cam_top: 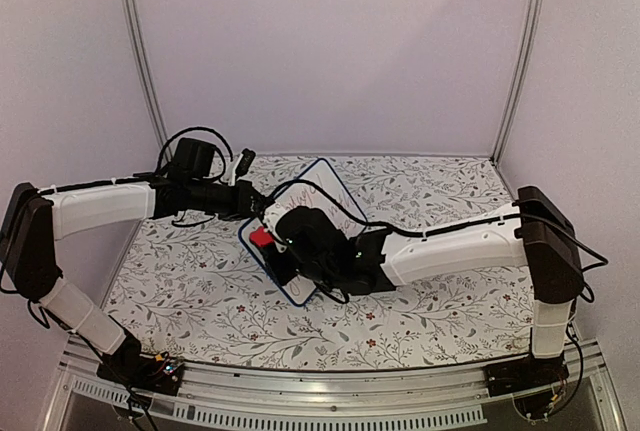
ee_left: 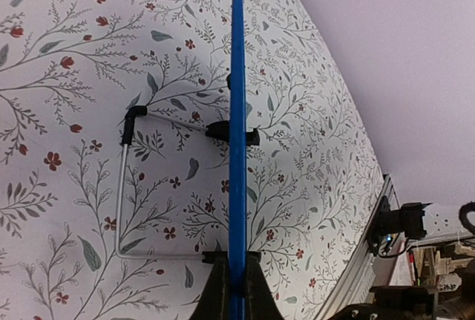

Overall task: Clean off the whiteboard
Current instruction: Erase the whiteboard on the whiteboard stand.

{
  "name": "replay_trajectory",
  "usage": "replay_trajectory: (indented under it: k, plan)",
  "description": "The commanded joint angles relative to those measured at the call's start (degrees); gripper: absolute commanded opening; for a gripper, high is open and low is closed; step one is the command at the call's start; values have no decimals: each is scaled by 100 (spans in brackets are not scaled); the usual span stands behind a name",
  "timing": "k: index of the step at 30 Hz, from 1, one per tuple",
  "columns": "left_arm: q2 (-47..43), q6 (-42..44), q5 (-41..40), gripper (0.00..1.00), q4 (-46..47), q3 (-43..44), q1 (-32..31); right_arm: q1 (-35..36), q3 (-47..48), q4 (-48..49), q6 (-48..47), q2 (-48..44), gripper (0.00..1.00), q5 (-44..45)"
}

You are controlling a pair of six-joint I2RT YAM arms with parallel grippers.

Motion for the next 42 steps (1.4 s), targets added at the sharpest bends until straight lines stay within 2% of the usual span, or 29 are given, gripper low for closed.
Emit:
replay_trajectory:
  k: [1,10,30,42]
  plan:
    - [-81,-5,166,0,83,-24,-127,-101,427,-8,-108,263,24,143]
    - [-99,21,167,0,67,-8,-128,-230,485,-8,11,378,24,-53]
    - [-85,7,170,0,73,-16,-125,-269,-1032,177,579,-319,23,-257]
    - [-107,16,167,0,83,-24,-128,-344,-174,150,256,43,23,-215]
